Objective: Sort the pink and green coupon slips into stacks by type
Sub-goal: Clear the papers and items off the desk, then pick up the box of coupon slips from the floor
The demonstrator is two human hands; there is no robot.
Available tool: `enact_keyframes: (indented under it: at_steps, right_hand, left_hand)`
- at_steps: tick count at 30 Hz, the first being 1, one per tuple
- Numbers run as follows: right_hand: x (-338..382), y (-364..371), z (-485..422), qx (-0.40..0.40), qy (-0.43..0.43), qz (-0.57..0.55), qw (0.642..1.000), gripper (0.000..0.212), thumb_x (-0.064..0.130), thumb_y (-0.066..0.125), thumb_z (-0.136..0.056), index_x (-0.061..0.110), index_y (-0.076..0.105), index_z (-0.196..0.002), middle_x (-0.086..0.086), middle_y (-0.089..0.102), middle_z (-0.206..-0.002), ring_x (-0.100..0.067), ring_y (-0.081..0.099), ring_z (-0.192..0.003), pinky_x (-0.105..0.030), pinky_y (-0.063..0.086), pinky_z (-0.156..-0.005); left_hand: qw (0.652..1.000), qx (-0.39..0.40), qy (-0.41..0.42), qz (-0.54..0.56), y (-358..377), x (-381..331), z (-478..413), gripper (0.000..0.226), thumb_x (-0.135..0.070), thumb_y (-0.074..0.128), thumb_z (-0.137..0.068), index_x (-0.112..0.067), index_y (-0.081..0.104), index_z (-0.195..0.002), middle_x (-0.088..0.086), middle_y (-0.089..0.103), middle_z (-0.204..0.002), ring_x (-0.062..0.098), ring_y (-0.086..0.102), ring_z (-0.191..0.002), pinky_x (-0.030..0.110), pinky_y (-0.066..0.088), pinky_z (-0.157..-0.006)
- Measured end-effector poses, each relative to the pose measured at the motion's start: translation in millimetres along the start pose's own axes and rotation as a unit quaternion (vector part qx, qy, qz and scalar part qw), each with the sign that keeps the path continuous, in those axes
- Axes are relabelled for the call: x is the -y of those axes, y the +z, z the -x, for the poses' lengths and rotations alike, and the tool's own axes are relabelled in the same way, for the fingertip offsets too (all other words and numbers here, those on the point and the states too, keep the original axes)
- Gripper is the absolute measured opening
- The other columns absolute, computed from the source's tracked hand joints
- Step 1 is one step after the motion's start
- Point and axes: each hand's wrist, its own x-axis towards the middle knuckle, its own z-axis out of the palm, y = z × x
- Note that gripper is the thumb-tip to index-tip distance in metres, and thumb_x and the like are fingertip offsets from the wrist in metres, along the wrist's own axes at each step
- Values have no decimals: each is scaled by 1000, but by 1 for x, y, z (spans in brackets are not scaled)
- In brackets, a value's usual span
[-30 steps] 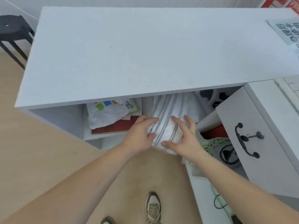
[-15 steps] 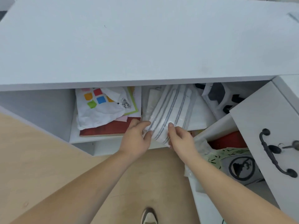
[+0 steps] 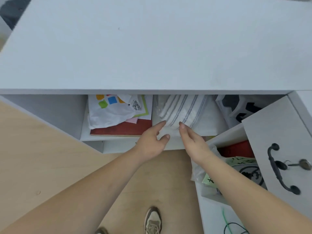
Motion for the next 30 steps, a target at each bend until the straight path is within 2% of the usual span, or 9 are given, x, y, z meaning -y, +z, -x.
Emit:
enact_keyframes:
  at_steps: [5, 7, 10, 13, 17, 20, 22, 26, 30]
  right_hand:
    - [62, 8, 66, 26, -46, 90, 995, 21, 42, 51, -104, 34, 70, -102, 19, 68, -93, -8, 63, -95, -23, 43, -80]
    - [99, 20, 93, 65, -59, 119, 989, 18, 33, 56, -102, 29, 74, -104, 15, 72, -95, -7, 64, -91, -25, 45, -80]
    - [163, 47, 132, 119, -88, 138, 979, 21, 31, 56, -102, 35, 68, -85, 18, 68, -76, 4, 59, -73, -18, 43, -68]
    - [231, 93, 158, 146, -116, 135, 973, 27, 31, 57, -101, 31, 65, -75, 20, 59, -63, 5, 51, -60, -13, 38, -59]
    - [322, 182, 180, 210, -174, 165, 948, 32, 35, 56, -100, 10, 66, -82, 2, 54, -65, -7, 43, -60, -32, 39, -62]
    - [391, 258, 195, 249, -212, 179, 928, 38, 41, 55, -97, 7, 66, -85, -17, 67, -81, -19, 57, -67, -41, 52, -71]
    - [437, 306, 202, 269, -227, 189, 917, 29, 38, 56, -98, 15, 69, -87, -15, 71, -89, -30, 66, -82, -40, 54, -79]
    - [519, 383, 212, 308, -262, 172, 898, 10, 35, 58, -100, 36, 69, -101, -7, 72, -96, -24, 69, -89, -35, 54, -81]
    - [580, 424, 200, 327, -250, 118, 904, 36, 45, 66, -95, 45, 54, -130, 18, 67, -107, -8, 69, -88, -22, 51, -73]
  left_hand:
    - [995, -70, -44, 50, -45, -46, 99, 43, -25, 64, -98, -31, 56, -140, -13, 63, -123, -2, 63, -95, 7, 46, -73]
    - [991, -84, -59, 91, -72, -64, 148, 39, -22, 65, -98, -32, 59, -135, -12, 66, -117, 1, 65, -91, 12, 49, -74]
    - [982, -124, -79, 115, -121, -74, 219, 38, -16, 65, -97, -36, 60, -129, -11, 68, -114, 11, 68, -93, 16, 50, -79]
    - [969, -191, -98, 123, -178, -63, 286, 41, -15, 67, -96, -40, 59, -127, -15, 67, -115, 3, 63, -77, 15, 48, -75]
    - [944, -278, -133, 116, -265, -26, 373, 41, -15, 66, -97, -32, 60, -133, -18, 65, -116, -3, 58, -71, 11, 48, -73]
    - [916, -349, -159, 114, -336, 9, 431, 40, -14, 67, -96, -27, 62, -133, -16, 67, -112, -3, 59, -72, 10, 48, -72]
    - [900, -387, -170, 108, -384, 31, 459, 40, -14, 66, -96, -25, 62, -134, -15, 67, -110, -4, 60, -72, 7, 47, -71]
    - [875, -435, -174, 121, -479, 55, 489, 40, -18, 63, -98, -27, 59, -137, -15, 65, -114, -6, 61, -78, 8, 47, -67]
    - [874, -437, -158, 145, -558, 53, 477, 39, -20, 61, -100, -31, 57, -136, -14, 62, -119, -5, 60, -76, 10, 48, -58]
